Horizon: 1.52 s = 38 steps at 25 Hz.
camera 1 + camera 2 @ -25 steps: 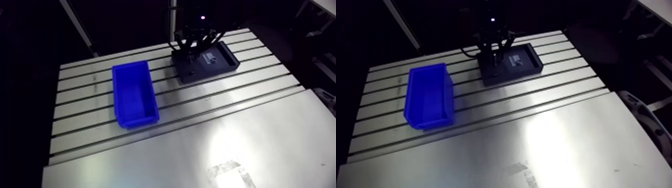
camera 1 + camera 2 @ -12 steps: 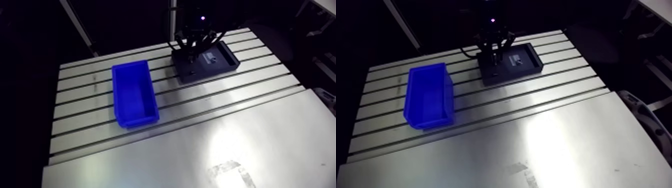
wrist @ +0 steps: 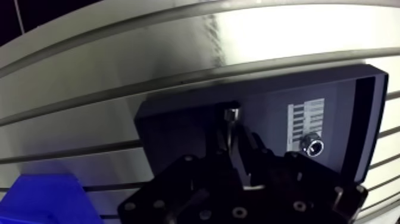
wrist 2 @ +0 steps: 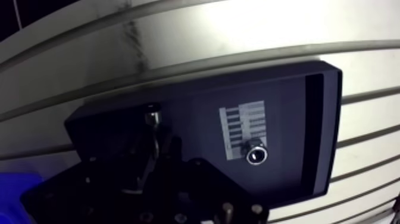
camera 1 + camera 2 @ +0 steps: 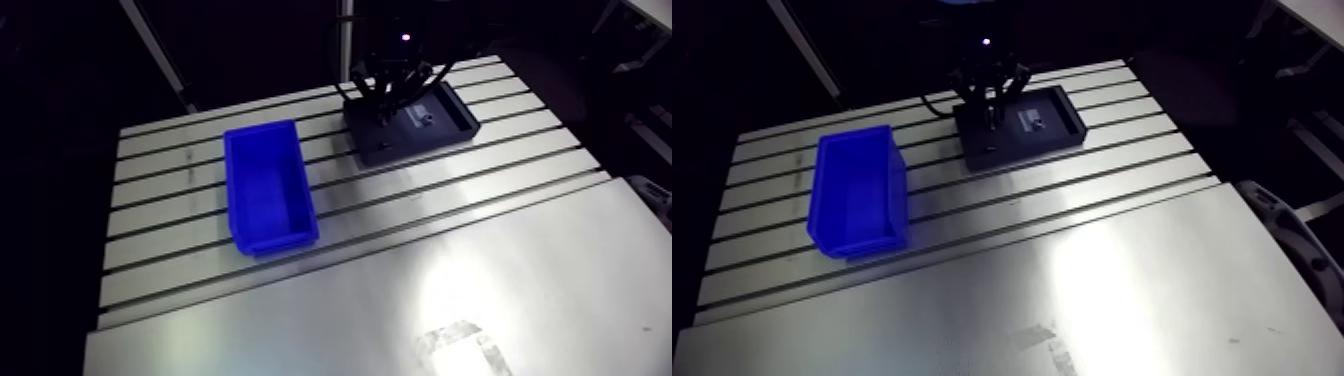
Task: Pick up the M10 bolt from the tray and put it into the blue bin.
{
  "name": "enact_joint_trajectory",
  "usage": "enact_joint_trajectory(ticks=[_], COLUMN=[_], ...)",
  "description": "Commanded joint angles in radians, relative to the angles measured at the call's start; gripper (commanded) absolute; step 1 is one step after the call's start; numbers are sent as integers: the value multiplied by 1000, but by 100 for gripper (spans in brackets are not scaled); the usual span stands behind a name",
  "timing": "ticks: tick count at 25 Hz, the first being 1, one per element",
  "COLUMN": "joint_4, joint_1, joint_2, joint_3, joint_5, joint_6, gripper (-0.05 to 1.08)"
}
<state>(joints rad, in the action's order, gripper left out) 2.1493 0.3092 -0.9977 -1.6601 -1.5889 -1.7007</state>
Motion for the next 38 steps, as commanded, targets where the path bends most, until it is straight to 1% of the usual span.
enact_joint_trajectory(ticks=[1,7,21,26,30,32,35,36,38], joint_4=[1,1,1,-1,-10,-30,-79,-82,-91], joint_1=[-1,1,1,1,1,2,2,2,1], joint_2=[0,11,2,-6,-29,-54,-80,-91,-114], joint_3=[0,-7,6,10,6,0,-10,-17,-28], joint_5=[-1,-1,1,-4,2,2,7,10,8], joint_6=[-1,-1,-4,-10,-12,-15,-21,-21,-35], gripper=[74,75,79,80,84,87,93,95,99])
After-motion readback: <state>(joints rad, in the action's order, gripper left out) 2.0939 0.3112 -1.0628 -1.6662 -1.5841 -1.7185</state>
